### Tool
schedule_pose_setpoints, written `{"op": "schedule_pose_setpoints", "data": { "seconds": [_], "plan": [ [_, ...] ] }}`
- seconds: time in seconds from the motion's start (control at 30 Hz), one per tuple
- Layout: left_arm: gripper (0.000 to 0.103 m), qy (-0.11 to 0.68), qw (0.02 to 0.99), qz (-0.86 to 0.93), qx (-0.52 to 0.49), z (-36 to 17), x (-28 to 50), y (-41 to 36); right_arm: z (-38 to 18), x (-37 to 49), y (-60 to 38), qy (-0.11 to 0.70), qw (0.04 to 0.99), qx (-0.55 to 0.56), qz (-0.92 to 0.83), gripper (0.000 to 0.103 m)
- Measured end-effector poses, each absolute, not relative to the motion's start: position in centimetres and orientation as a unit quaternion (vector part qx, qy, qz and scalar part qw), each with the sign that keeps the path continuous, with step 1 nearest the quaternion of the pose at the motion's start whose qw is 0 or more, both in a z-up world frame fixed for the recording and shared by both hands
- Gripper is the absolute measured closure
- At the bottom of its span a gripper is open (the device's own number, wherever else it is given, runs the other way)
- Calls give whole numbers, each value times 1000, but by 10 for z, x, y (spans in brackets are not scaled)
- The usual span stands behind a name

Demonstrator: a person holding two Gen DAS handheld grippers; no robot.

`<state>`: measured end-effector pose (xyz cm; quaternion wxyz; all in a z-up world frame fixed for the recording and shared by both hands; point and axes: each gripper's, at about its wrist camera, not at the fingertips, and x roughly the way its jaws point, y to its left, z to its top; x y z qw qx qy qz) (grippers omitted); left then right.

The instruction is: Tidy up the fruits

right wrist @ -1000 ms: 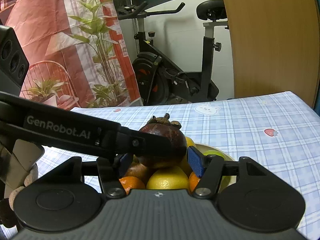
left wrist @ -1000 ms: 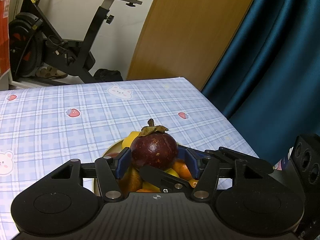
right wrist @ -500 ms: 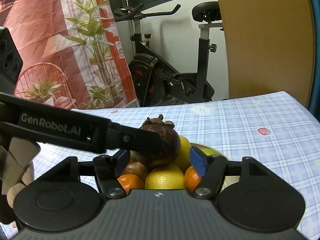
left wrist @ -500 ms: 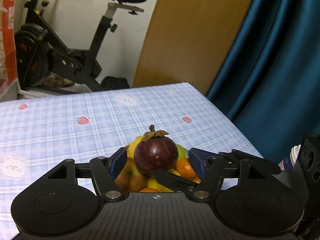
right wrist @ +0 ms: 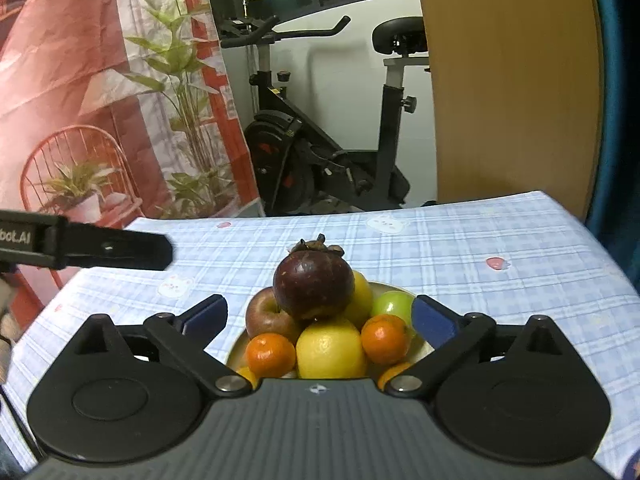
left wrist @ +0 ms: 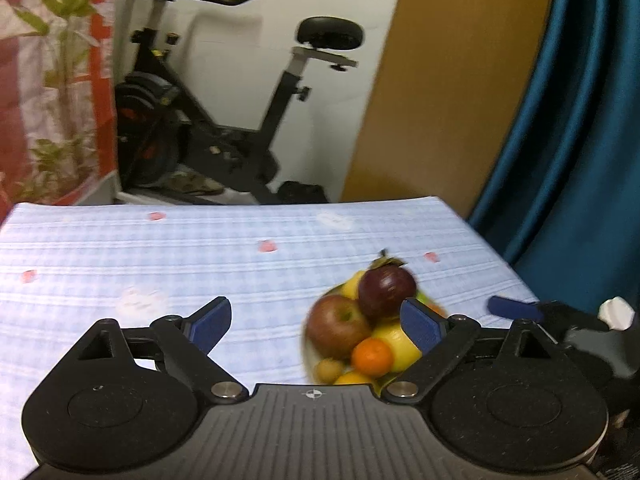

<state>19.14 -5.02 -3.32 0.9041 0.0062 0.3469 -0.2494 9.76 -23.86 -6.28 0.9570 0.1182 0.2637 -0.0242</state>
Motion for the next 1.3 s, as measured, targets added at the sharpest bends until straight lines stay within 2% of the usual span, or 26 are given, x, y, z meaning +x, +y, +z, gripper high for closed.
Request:
{"op": "schedule_pose_setpoints", "data": {
  "seconds": [0.23,0.4,0.9,1.1,1.3],
  "plan": [
    [10,351,908,-230,-13,-30,173,-21,-57,88,-229,299,946,120,-36,1],
    [10,335,922,-196,14,-25,156,-10,-55,77,-223,320,938,120,-52,1],
    [10,289,945,-148,35,3,97,14,-34,42,-209,323,936,126,-64,0],
    [9,288,946,-150,-1,8,88,28,-24,32,-200,318,939,119,-57,0],
    [9,273,954,-124,3,14,81,32,-16,26,-190,311,943,109,-49,0]
  ]
}}
